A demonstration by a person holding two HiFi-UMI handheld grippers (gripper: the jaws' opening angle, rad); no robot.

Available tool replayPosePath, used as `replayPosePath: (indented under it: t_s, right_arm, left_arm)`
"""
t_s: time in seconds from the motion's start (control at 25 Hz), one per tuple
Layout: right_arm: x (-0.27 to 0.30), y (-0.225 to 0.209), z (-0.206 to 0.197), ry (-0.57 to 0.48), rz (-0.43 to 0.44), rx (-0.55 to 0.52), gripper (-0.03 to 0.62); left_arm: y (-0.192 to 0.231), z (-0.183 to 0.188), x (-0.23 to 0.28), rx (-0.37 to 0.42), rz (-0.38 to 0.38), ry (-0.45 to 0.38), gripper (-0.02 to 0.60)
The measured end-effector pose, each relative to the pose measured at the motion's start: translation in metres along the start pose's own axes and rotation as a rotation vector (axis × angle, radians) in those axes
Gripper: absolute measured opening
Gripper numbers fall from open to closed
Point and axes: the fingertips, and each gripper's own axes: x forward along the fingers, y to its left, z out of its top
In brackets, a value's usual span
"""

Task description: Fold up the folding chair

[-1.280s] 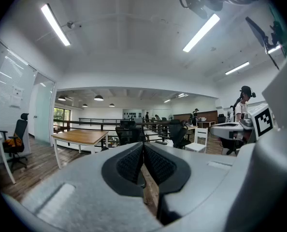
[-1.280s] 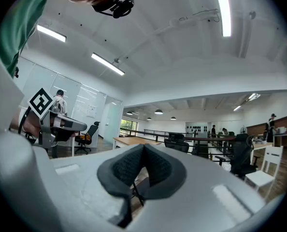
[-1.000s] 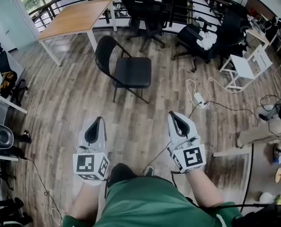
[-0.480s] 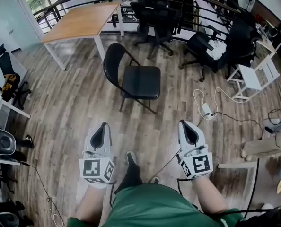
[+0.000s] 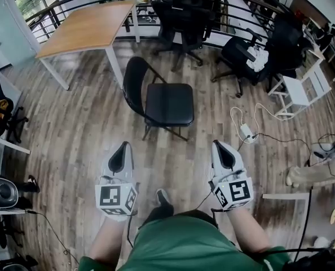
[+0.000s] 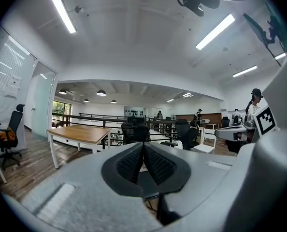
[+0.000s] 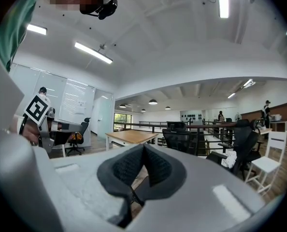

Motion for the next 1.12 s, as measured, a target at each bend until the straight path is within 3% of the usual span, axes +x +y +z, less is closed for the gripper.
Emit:
replayPosePath:
  t_s: [0.48,0.72,0.92,1.12]
  right_arm:
    - [0.064,-0.023,-0.016,0.029,-0.109,0.041,-0.003]
    - [0.098,-0.073,-0.044,0.045,-0.138,0.119,-0.002]
    - [0.158,-0.131,-0.084,0.082,-0.112,0.296,0.0]
    - [0.238,-0.182,-0.127,0.148,-0.037,0.363,0.005]
  left_arm:
    - [0.048,-0.024,0.088,-0.034,-0.057,0.058,0.012]
    - [0.041,-0.033,0.145,0.003,-0.071,0.105,0.014]
    - [0.05,-0.038,0.206,0.047,-0.028,0.159,0.014]
    - [0.066,-0.059,0.288,0.057,0.021,0.255,0.02]
